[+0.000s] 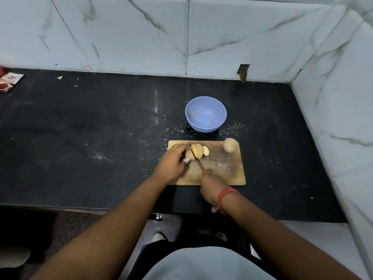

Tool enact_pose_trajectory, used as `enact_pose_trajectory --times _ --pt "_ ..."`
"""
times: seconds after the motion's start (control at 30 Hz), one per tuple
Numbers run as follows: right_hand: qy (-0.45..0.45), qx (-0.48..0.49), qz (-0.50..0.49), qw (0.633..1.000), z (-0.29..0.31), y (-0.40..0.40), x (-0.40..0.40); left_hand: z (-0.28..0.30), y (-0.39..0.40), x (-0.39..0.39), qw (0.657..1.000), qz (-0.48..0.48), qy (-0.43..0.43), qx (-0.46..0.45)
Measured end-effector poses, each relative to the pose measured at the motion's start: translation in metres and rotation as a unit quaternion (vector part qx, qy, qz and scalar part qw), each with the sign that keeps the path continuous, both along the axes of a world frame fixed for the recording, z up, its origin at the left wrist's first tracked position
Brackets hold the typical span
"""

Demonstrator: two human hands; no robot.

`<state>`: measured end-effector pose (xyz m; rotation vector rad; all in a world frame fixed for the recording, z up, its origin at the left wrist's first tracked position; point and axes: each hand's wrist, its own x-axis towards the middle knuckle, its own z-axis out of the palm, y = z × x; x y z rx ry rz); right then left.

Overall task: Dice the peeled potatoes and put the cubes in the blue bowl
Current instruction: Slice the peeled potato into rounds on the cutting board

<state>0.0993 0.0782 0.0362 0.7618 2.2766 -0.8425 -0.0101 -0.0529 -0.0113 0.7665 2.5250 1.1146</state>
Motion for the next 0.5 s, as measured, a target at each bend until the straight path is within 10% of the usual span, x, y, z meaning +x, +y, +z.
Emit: enact_pose_trajectory --times 0.5 --pt "0.002 -0.141 -0.013 0.990 0.012 0.018 0.021 0.010 -0.003 0.039 0.998 0.044 0.023 -0.050"
